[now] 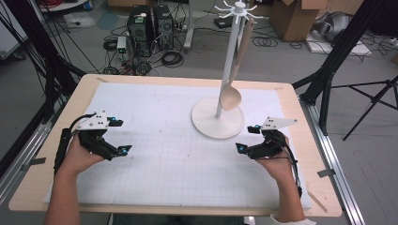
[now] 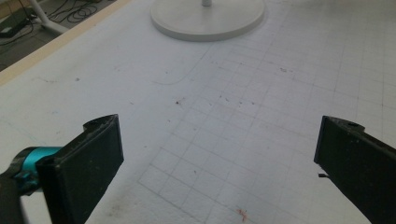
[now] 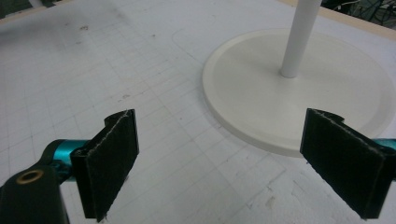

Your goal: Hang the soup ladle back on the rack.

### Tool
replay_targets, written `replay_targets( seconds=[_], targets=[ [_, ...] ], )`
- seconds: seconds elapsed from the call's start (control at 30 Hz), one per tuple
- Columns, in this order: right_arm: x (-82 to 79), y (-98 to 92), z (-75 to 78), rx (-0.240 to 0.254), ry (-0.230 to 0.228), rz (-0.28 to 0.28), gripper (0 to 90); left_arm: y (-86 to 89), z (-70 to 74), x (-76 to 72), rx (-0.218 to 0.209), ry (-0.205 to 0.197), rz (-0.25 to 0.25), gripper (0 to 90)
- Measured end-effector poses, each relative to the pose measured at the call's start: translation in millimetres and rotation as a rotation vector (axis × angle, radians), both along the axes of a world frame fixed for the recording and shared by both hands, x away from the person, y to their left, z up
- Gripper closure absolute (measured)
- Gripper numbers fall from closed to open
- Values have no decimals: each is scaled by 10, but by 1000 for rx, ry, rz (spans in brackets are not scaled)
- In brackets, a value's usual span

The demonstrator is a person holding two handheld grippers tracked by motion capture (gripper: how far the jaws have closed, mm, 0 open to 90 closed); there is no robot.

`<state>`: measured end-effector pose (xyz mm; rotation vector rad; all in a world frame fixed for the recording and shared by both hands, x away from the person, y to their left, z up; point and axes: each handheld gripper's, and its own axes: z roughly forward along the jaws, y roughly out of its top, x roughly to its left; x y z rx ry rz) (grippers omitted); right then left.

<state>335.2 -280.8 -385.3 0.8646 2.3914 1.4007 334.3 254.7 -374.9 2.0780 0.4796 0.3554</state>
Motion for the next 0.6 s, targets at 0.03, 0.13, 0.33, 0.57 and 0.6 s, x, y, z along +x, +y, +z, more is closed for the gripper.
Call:
replay_targets(
  seconds=[0.03,0.13,0.33,0.57,0.6],
  targets=[
    [-1,-1,1,-2,1,-5,106,-3,1,-2,3,-2,0,17],
    [3,6,-2,-3,0,-5,106,-6,11,-13,-2,-4,0,17],
    [26,10,-28,-12,19,-2,106,9,13,-8,-3,-4,-1,17],
    [34,12,-32,-9,18,3,106,-4,-5,0,3,3,-1,17],
    [36,17,-36,-10,23,5,106,-2,-4,1,0,4,-2,17]
  ],
)
